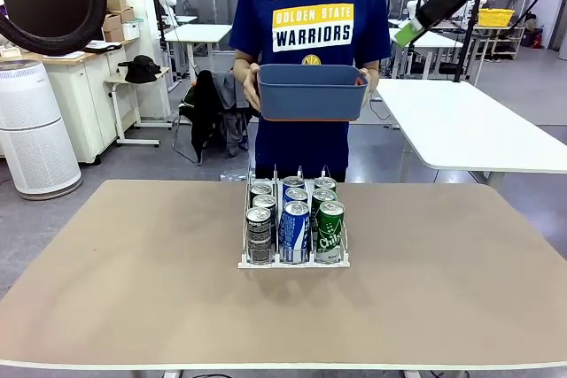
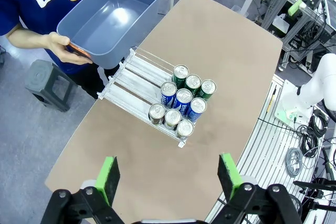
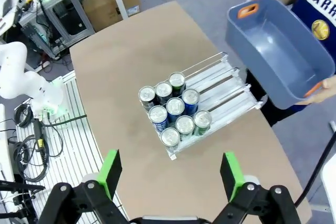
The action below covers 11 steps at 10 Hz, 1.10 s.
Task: Fill the beverage cans into the dispenser.
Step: Place the picked Sprite in the line of the Automatic Can Dispenser with the same cans.
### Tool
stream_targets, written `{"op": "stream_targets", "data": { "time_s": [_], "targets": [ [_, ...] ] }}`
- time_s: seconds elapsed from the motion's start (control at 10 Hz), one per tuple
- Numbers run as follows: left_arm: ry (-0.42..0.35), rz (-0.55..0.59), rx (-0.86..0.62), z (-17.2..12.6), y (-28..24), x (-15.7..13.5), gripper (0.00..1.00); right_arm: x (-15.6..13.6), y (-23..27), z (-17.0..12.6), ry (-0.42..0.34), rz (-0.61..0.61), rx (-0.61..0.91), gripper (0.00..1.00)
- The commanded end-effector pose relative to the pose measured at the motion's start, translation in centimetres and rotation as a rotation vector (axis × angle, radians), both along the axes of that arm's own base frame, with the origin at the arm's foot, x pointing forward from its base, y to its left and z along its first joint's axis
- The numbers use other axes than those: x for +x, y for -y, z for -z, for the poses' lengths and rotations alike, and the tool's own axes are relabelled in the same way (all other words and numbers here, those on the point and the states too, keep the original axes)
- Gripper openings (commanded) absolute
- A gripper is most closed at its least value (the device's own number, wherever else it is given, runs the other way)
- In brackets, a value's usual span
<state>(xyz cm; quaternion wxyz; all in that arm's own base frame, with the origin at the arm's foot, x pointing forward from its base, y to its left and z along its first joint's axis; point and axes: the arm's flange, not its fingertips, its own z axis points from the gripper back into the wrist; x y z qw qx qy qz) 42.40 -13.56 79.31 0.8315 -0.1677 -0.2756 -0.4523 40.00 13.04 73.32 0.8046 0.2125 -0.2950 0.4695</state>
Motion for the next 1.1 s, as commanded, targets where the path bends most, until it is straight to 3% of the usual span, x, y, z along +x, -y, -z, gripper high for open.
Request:
{"op": "stream_targets", "data": {
  "time_s": [0.0,1.0],
  "targets": [
    [0.010,0.011,-0.017,0.3,-0.2,-0.1,1.00,0.4,0.1,-1.4,-0.001,0.048,-0.041,1.00],
    [0.010,0.011,-0.017,0.3,-0.2,-0.1,1.00,0.1,0.2,-2.7,0.037,0.086,-0.056,1.00]
  ]
}}
